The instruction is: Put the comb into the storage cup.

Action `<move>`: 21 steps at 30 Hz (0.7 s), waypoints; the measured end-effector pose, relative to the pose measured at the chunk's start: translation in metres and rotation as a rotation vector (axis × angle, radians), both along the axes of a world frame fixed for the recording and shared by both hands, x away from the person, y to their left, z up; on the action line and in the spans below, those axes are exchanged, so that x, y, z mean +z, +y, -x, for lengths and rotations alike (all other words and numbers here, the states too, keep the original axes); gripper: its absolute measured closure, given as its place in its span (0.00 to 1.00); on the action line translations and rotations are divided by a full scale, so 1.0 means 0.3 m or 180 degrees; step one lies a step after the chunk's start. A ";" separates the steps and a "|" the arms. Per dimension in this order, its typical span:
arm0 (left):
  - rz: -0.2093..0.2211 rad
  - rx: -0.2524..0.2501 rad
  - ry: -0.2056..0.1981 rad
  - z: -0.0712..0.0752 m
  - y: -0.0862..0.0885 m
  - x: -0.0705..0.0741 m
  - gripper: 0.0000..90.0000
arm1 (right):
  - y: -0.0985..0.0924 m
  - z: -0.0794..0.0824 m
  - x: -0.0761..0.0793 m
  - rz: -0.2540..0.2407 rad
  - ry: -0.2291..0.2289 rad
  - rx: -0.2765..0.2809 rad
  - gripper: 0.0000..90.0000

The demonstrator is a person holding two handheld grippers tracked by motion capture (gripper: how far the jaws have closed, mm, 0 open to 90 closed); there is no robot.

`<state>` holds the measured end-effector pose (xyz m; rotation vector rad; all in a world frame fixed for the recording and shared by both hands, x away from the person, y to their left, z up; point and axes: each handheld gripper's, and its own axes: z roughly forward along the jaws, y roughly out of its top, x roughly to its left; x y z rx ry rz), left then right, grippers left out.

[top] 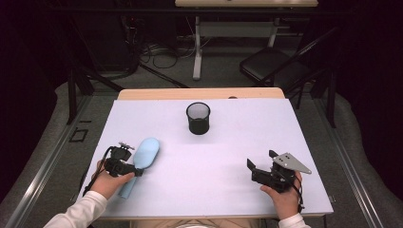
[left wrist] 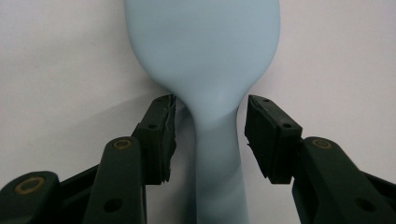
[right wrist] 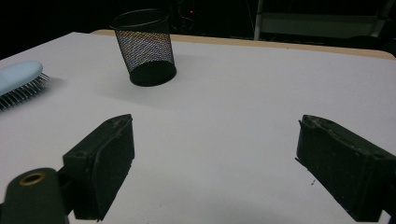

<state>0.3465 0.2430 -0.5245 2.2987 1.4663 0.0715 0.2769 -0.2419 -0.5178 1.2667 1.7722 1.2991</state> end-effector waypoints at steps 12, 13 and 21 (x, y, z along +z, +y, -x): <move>-0.0037 -0.0026 -0.0011 -0.005 -0.011 -0.022 0.65 | -0.001 -0.001 -0.001 -0.0008 0.0002 0.0002 0.12; -0.0021 -0.0007 -0.0002 -0.005 -0.011 -0.024 0.66 | -0.001 -0.001 -0.001 -0.0016 0.0008 0.0000 0.12; 0.0007 0.0012 -0.0027 -0.004 -0.007 -0.027 0.68 | 0.000 -0.001 -0.002 -0.0013 0.0007 0.0007 0.12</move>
